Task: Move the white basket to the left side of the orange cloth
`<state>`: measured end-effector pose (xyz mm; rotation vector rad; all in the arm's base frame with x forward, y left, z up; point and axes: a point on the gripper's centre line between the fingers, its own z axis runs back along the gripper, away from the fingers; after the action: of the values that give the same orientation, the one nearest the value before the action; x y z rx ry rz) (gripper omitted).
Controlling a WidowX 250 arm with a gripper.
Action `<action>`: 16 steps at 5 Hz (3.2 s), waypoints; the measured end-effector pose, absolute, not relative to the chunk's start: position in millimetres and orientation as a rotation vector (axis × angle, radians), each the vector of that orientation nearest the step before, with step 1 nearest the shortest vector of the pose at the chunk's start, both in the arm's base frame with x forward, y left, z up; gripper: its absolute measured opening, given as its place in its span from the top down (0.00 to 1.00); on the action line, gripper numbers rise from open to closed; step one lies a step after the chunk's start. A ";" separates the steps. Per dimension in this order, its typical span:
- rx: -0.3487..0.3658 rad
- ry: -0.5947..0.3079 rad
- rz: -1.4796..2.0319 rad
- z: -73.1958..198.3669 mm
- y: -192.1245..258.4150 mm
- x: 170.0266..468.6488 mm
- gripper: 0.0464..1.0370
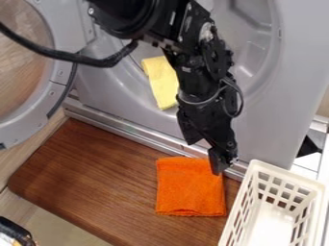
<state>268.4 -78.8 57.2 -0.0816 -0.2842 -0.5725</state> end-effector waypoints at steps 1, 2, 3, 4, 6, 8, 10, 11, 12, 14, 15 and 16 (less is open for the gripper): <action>-0.088 -0.255 -0.566 49.4 -78.8 265.6 0.04; -0.139 -0.191 -0.530 23.2 -85.0 262.4 0.04; -0.165 -0.143 -0.540 3.8 -93.6 264.0 0.04; -0.183 -0.093 -0.558 -16.1 -110.3 273.8 0.04; -0.213 -0.044 -0.571 -40.8 -121.1 279.1 0.07; -0.146 -0.033 -0.556 -43.8 -124.1 273.7 0.66; -0.132 -0.028 -0.543 -41.0 -121.1 272.7 0.87; -0.118 -0.015 -0.532 -39.9 -117.9 270.3 0.92; -0.100 -0.028 -0.526 -30.3 -115.6 268.9 0.94; -0.055 -0.056 -0.508 -3.7 -109.3 258.6 0.94; -0.051 -0.057 -0.490 8.3 -104.6 247.8 0.94; -0.032 -0.042 -0.417 17.9 -80.7 234.1 0.95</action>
<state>234.1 -80.7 17.9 -0.0322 -0.0421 -0.4173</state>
